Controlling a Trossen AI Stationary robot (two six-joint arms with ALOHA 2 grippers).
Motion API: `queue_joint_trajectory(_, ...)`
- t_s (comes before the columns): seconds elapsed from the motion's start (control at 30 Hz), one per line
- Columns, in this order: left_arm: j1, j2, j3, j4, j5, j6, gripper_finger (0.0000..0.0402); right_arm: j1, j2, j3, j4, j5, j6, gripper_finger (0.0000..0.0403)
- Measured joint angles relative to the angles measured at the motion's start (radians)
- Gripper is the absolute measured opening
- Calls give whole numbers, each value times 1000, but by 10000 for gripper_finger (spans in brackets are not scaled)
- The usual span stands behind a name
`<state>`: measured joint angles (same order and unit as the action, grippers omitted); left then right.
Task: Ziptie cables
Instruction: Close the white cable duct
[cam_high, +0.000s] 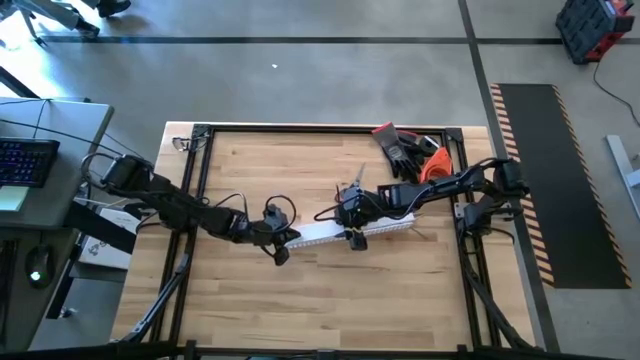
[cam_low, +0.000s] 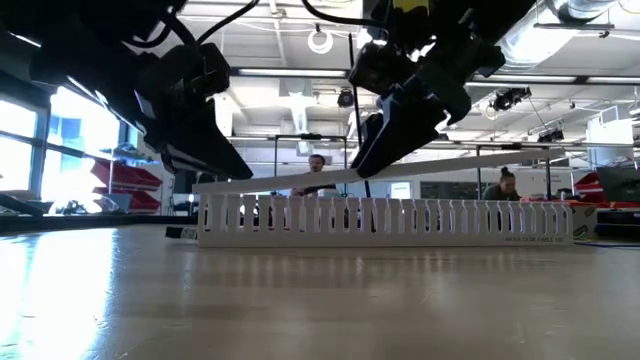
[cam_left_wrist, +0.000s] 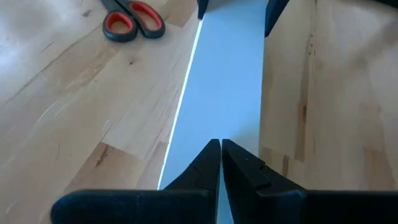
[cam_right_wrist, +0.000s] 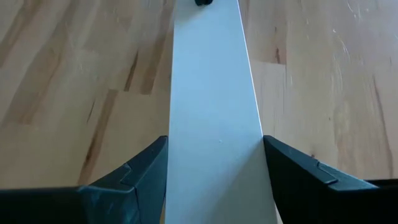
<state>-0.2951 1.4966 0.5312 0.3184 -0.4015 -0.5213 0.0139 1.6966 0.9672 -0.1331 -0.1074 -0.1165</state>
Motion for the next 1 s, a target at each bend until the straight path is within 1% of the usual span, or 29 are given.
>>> queue_joint_trajectory(0.23, -1, 41, 1, 32, -3, -9, 0, 0, 1, 0, -15, 9, 0, 211)
queue_joint_trajectory(0.5, -2, 42, 1, 27, 5, -9, 0, 0, 2, 0, -20, 10, -2, 210)
queue_joint_trajectory(0.77, -6, 43, 1, 17, 8, -9, 0, 0, 63, 3, -5, -1, -12, 209)
queue_joint_trajectory(1.0, -7, 27, 1, 19, 5, 0, 0, 0, 75, 4, 7, -5, -18, 209)
